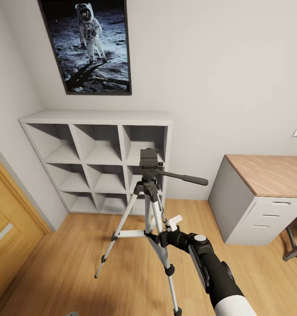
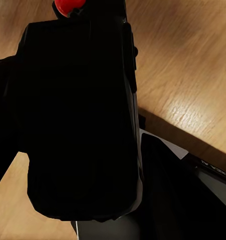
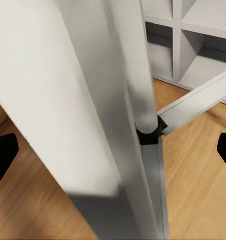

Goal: Attach the digital camera to the camera tripod in the bedroom.

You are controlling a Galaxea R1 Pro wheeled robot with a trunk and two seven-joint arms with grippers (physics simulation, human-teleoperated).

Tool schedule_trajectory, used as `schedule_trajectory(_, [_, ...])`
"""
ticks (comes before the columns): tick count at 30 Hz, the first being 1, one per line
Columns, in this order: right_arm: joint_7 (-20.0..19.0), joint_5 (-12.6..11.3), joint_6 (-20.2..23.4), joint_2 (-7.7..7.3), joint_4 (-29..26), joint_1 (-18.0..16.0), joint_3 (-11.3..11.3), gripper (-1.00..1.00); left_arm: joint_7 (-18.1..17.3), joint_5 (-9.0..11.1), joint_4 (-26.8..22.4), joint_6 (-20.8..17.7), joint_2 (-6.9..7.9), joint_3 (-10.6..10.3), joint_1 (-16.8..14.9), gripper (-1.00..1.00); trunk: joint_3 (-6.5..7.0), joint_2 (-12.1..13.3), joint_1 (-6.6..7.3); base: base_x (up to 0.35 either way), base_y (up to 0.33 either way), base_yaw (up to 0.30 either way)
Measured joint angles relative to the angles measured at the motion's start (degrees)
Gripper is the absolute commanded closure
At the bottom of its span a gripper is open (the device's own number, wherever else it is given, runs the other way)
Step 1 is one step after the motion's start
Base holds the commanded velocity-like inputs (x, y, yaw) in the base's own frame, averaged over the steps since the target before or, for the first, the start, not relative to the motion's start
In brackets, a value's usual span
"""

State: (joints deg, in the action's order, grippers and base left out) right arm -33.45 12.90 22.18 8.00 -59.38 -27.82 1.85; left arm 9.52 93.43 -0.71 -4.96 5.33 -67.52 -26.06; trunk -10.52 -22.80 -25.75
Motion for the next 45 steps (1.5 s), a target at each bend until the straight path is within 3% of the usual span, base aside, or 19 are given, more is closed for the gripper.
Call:
schedule_trajectory(7, [1.1, -0.5, -0.4, 0.12, 0.1, 0.0, -0.1, -1.00, 0.0, 0.0, 0.0, 0.0, 0.00, 0.0, 0.0, 1.00, 0.00, 0.0, 0.00, 0.000, 0.000, 0.000])
schedule_trajectory(9, [1.1, -1.8, -0.4, 0.13, 0.1, 0.0, -0.1, -1.00, 0.0, 0.0, 0.0, 0.0, 0.00, -0.1, 0.0, 1.00, 0.00, 0.0, 0.00, 0.000, 0.000, 0.000])
schedule_trajectory(12, [1.2, -5.6, -0.4, 0.16, 0.1, 0.0, 0.0, -1.00, 0.0, 0.0, 0.0, 0.0, 0.00, -0.1, 0.0, 1.00, 0.00, 0.0, 0.00, 0.000, 0.000, 0.000])
schedule_trajectory(16, [1.2, -8.1, -0.6, 0.25, 0.6, 0.0, 0.1, -1.00, 0.1, 0.0, 0.0, 0.0, 0.00, -0.1, 0.0, 1.00, 0.00, 0.0, 0.00, 0.000, 0.000, 0.000])
schedule_trajectory(28, [1.2, -8.7, -1.8, 0.58, 0.8, 0.0, 0.2, -1.00, 0.1, -0.1, 0.0, 0.0, 0.00, -0.1, 0.0, 1.00, 0.00, 0.0, 0.00, 0.000, 0.000, 0.000])
schedule_trajectory(29, [1.2, -8.7, -2.0, 0.78, 0.8, 0.0, 0.2, 1.00, 0.1, -0.1, 0.0, 0.0, 0.00, -0.1, 0.0, 1.00, 0.00, 0.0, 0.00, 0.000, 0.000, 0.000])
schedule_trajectory(38, [1.5, -8.4, -2.8, 1.12, 0.8, 0.0, 0.1, 1.00, 0.1, -0.1, 0.0, 0.0, 0.00, 0.0, 0.0, 1.00, 0.00, 0.0, 0.00, 0.000, 0.000, 0.000])
schedule_trajectory(45, [7.5, -8.1, -2.9, 0.85, 0.6, 0.0, 0.5, 1.00, 0.5, -0.1, 0.0, 0.0, 0.00, 0.0, 0.0, 1.00, 0.00, 0.0, 0.00, 0.000, 0.000, 0.000])
